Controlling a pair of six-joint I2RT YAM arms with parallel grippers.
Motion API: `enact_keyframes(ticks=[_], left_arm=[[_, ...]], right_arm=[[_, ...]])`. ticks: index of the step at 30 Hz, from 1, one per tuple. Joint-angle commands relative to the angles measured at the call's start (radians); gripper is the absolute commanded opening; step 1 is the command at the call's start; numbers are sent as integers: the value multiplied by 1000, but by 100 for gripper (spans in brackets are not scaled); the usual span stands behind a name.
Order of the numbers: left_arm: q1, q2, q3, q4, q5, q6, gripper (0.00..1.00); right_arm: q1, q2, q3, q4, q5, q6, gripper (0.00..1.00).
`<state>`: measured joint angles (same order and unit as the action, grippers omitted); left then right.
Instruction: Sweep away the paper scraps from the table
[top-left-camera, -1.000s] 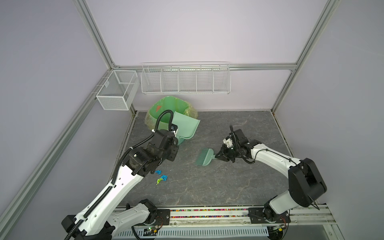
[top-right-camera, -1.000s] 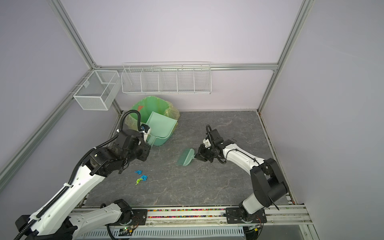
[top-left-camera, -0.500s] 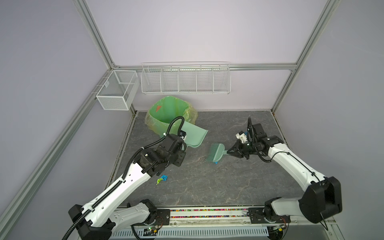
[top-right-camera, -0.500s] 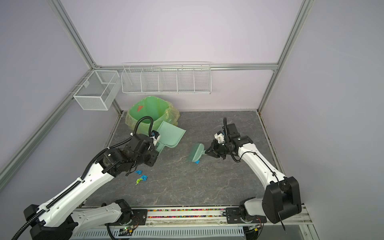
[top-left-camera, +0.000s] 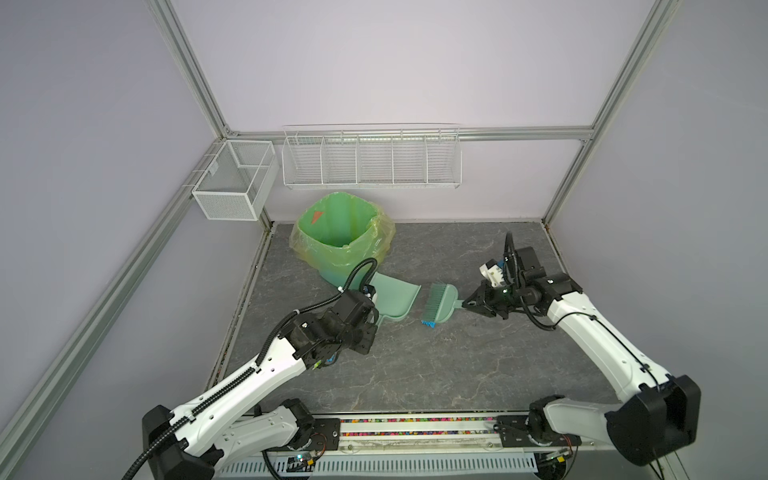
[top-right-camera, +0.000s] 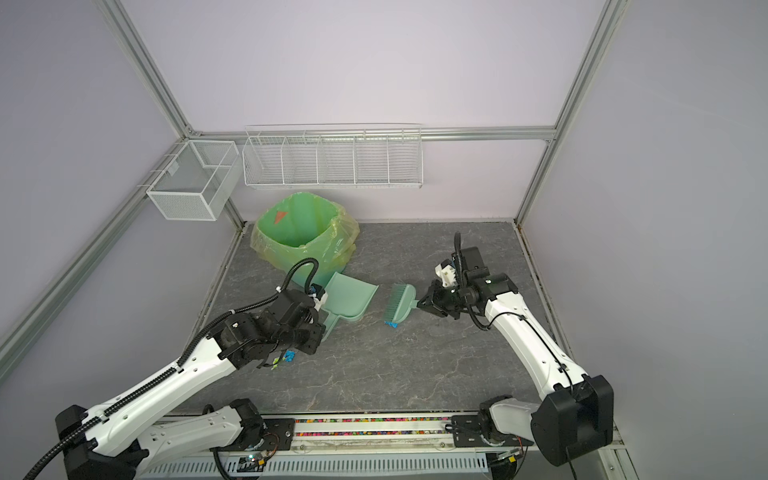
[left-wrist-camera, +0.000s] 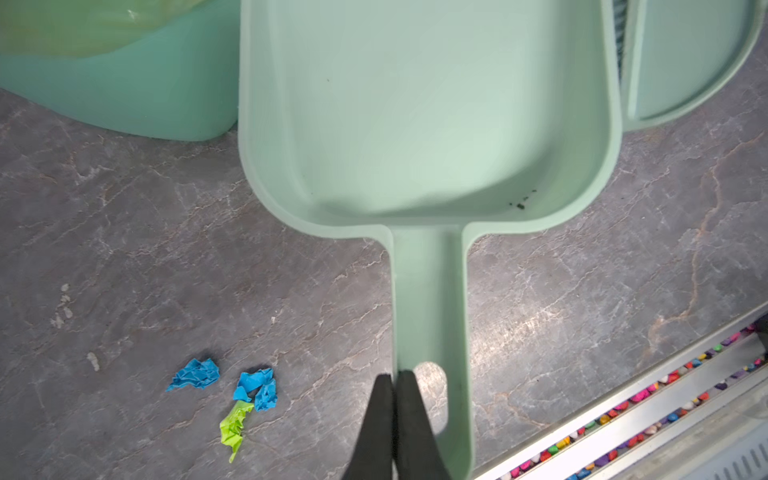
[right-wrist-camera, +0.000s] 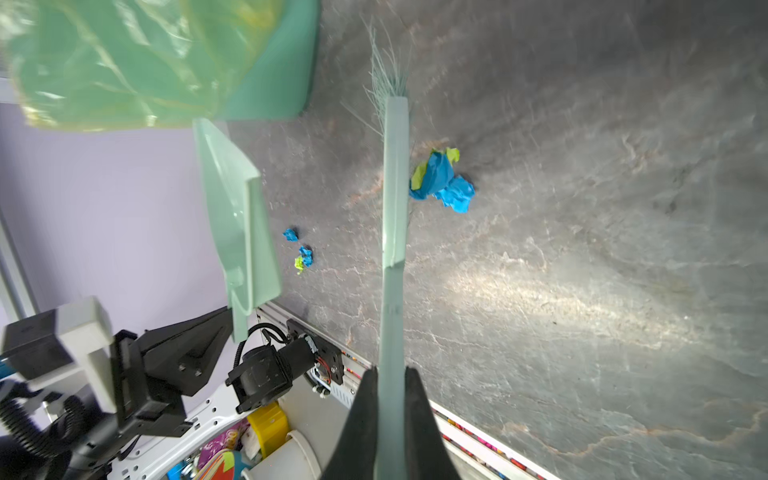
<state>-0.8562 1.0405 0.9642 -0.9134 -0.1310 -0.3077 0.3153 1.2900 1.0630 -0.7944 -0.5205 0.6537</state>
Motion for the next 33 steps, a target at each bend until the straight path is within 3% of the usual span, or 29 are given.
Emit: enact_keyframes(ticks=[1, 8, 11, 17, 21, 25, 33], left_arm=[[-15, 14, -7, 7, 23, -55, 0], [-37, 35, -14, 13, 17, -78, 0], [-37, 37, -15, 6, 25, -79, 0], [-43, 62, -15, 12, 50, -93, 0], [-100, 105, -13, 19, 50, -132, 0], [-173, 153, 11, -38, 73, -187, 0], [-355, 192, 41, -79, -9, -291, 0]], right_arm=[[-4, 28, -6, 36, -6, 6, 7], [-18, 21, 22, 135, -89, 78, 7], [-27, 46, 89, 53, -79, 14, 7], [-42, 13, 257, -106, 51, -126, 7], [-42, 53, 368, -283, 167, -258, 7], [-43, 51, 379, -359, 261, -343, 7], [-43, 16, 336, -400, 405, -419, 7]])
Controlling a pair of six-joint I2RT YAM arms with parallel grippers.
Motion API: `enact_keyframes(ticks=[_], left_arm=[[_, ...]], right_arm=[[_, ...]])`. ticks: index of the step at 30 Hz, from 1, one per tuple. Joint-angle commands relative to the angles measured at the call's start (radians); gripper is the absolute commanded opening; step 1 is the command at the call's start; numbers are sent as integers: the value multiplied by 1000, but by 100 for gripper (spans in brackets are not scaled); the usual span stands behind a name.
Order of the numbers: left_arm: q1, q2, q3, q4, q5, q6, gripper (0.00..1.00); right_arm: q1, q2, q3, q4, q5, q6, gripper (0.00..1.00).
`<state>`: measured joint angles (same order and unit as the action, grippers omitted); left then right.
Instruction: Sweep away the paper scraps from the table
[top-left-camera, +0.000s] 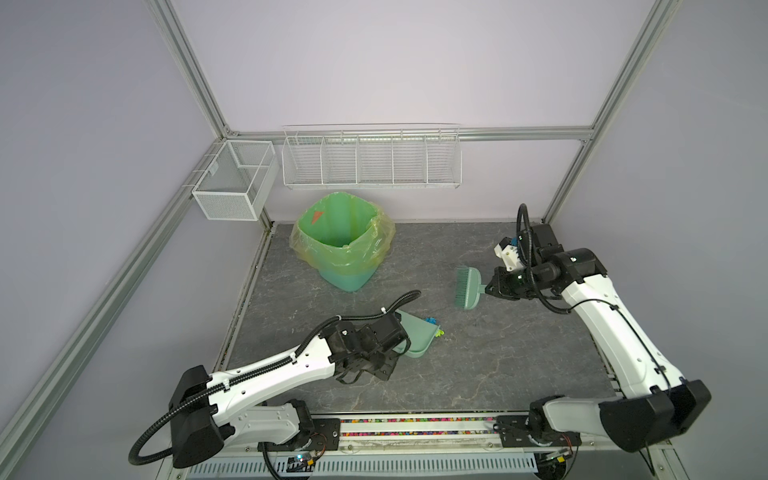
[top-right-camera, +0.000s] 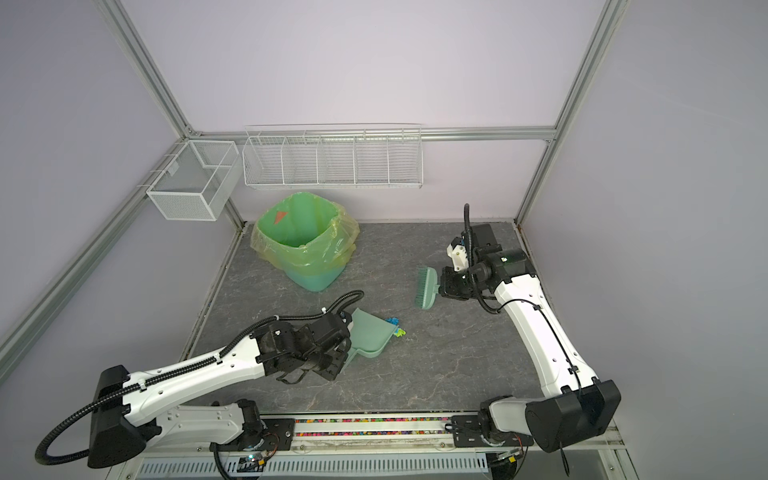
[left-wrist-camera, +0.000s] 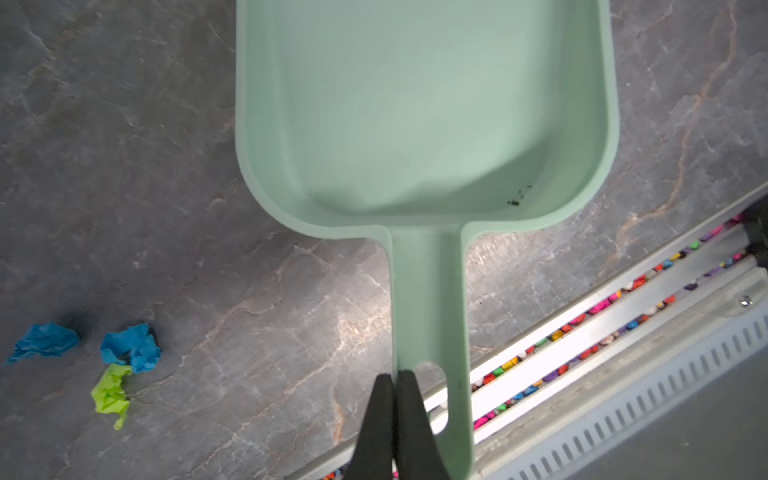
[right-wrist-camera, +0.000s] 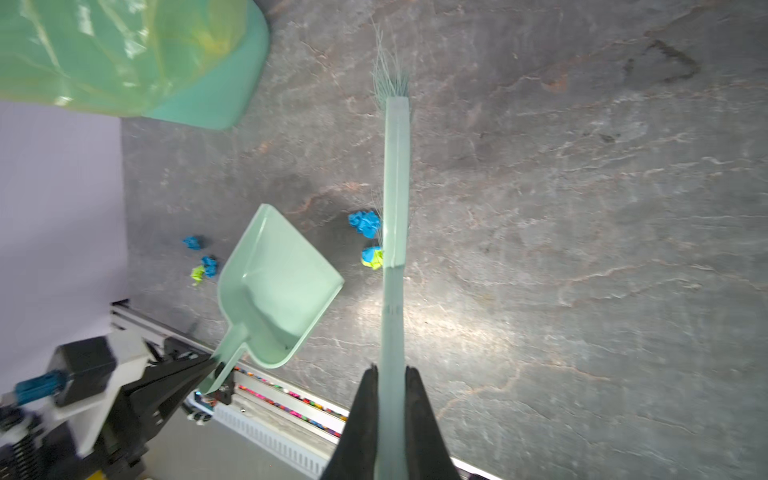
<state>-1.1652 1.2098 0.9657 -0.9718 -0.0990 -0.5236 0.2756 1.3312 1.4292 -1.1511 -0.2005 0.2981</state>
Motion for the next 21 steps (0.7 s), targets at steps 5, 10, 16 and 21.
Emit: enact_keyframes(ticks=[5, 10, 16, 21], left_arm=[[-64, 46, -19, 1, 19, -90, 0], [-64, -13, -52, -1, 29, -104, 0], [-79, 80, -28, -25, 3, -71, 0], [-84, 90, -23, -51, -39, -54, 0]], right_arm=[[-3, -56, -64, -28, 166, -74, 7], [8, -51, -66, -3, 153, -63, 7], [31, -11, -62, 48, 113, -55, 7], [59, 26, -41, 57, 131, -54, 7]])
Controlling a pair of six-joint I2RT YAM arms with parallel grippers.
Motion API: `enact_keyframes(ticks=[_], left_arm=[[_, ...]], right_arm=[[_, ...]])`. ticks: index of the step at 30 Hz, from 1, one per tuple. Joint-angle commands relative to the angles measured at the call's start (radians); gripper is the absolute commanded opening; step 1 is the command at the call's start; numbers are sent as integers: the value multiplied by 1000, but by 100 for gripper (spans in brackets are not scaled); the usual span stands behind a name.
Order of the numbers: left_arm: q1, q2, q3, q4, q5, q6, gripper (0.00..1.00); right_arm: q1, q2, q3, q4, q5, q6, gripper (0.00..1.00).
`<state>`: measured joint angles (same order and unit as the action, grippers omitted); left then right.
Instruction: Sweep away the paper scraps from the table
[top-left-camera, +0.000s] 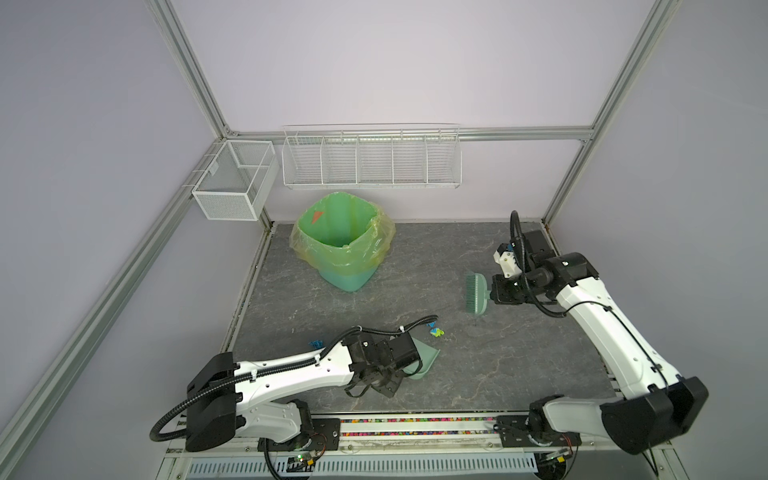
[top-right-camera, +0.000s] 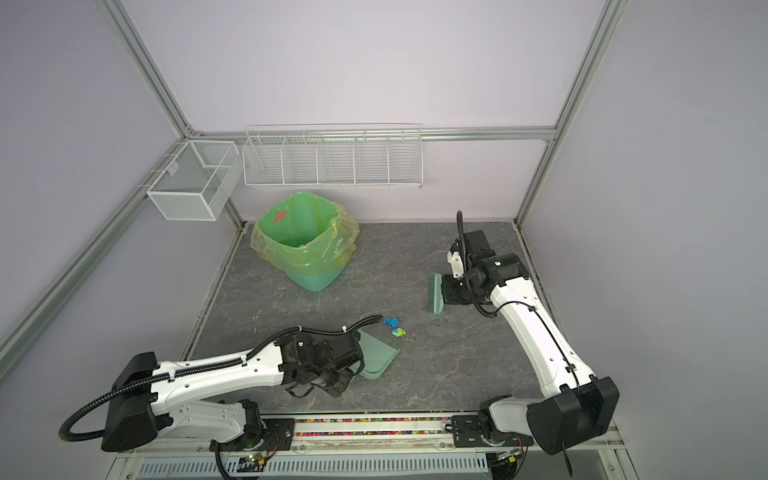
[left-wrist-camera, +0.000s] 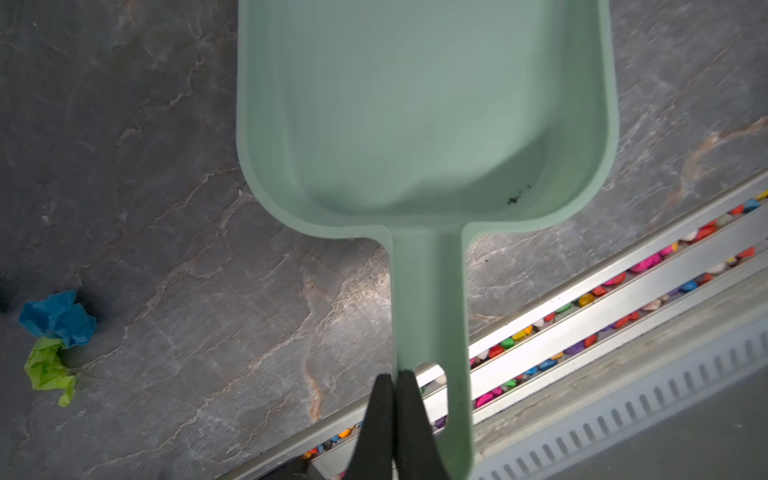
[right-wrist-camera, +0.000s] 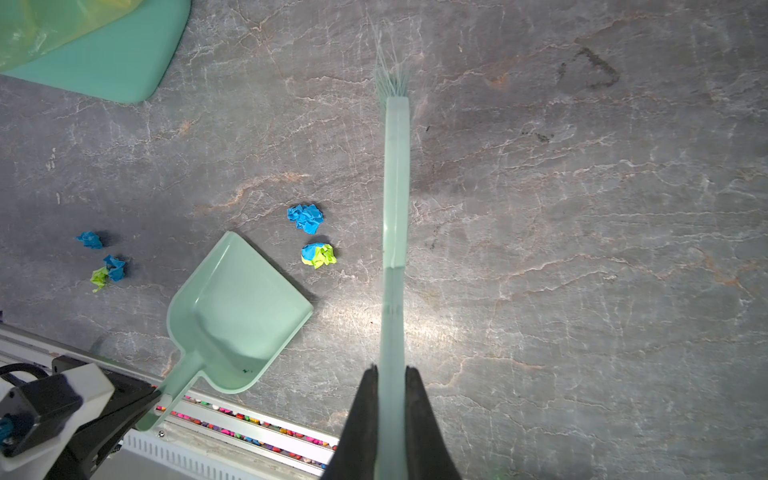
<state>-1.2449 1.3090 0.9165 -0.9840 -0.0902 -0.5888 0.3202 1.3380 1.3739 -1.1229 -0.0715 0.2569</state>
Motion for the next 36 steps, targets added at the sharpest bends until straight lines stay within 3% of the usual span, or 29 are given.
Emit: enact_keyframes(ticks=[1, 12, 22, 28, 32, 36], left_arm=[[-4, -7, 32, -39, -59, 16, 0], [-4, 137, 116, -8, -78, 50, 0], [6, 183, 138, -7, -108, 59, 0], [35, 211, 175, 5, -75, 81, 0], [83, 186, 156, 38, -28, 96, 0], [101, 186, 154, 27, -31, 117, 0]], right_arm=[[21, 29, 22, 34, 9, -13, 7], [86, 147, 82, 38, 44, -25, 7], [175, 171, -8, 85, -6, 12, 7], [310, 125, -31, 63, -15, 76, 7], [356, 48, -21, 80, -86, 139, 7], [346, -6, 20, 58, 0, 162, 7]])
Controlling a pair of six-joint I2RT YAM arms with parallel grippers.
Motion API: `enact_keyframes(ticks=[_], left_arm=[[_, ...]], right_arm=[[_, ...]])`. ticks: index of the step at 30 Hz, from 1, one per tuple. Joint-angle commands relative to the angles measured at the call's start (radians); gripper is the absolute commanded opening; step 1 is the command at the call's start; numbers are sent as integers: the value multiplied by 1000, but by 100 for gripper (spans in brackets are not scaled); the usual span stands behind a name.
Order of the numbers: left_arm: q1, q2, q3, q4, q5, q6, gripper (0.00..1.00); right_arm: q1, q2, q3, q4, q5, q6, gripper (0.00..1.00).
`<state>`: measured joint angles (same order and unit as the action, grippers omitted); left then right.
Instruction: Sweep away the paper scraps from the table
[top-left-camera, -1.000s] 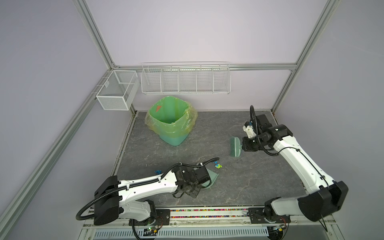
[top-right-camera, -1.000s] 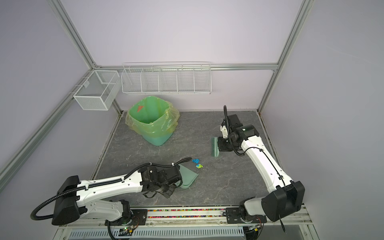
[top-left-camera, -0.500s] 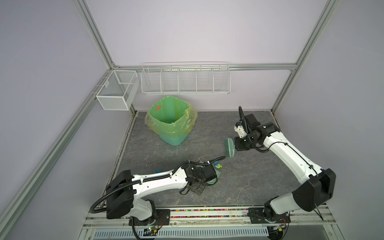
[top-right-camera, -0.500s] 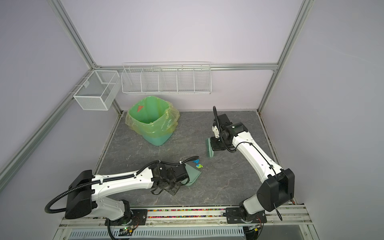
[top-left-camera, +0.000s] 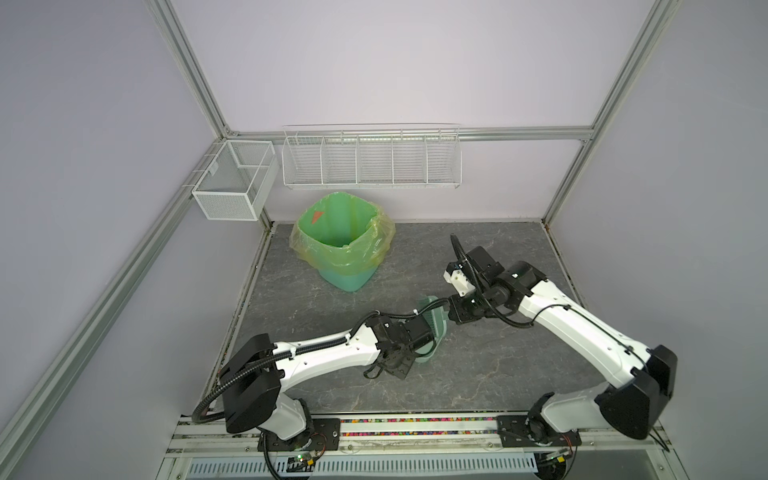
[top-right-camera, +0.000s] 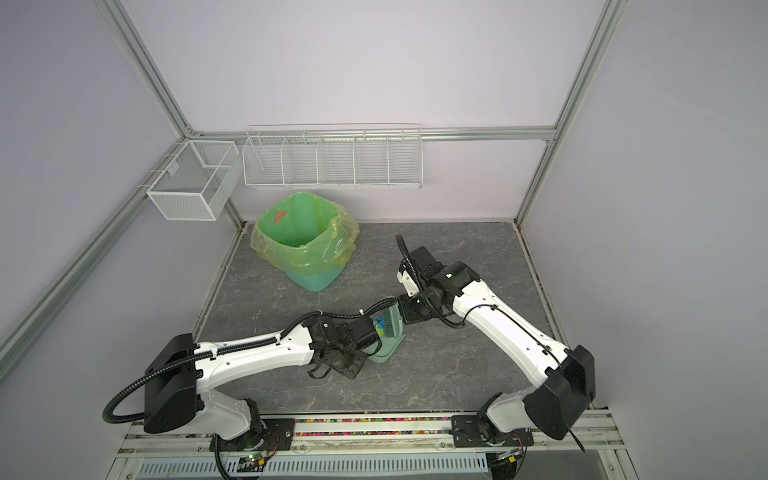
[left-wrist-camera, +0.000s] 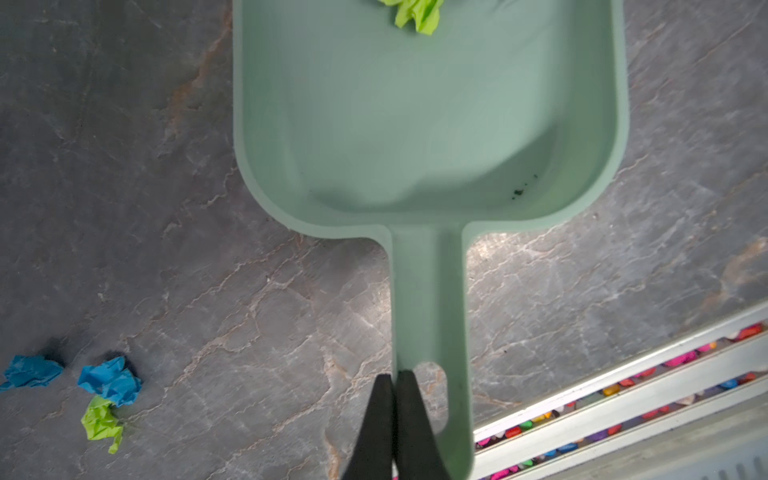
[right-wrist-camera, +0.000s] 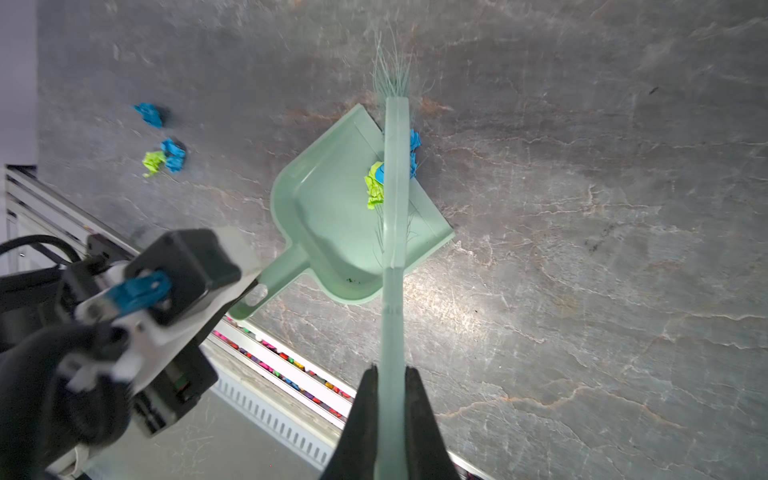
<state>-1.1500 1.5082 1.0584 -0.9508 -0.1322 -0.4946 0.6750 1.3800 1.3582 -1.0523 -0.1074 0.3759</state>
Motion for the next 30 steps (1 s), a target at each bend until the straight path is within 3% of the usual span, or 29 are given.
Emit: enact_keyframes(ticks=[1, 10, 15, 21, 30], left_arm=[[7, -11, 12, -9, 10, 25, 0], [12, -12, -3, 15, 23, 23, 0], [13, -36, -49, 31, 53, -2, 0], [22, -62, -65, 21, 53, -9, 0], [26, -37, -63, 21, 44, -2, 0]], right_arm=[[-15, -53, 46, -14, 49, 44, 7], [-115, 32, 106, 70, 83, -20, 7], [-117, 126, 157, 87, 62, -21, 7], [-116, 172, 106, 240, 53, -5, 7], [-78, 228, 40, 281, 4, 7, 7]])
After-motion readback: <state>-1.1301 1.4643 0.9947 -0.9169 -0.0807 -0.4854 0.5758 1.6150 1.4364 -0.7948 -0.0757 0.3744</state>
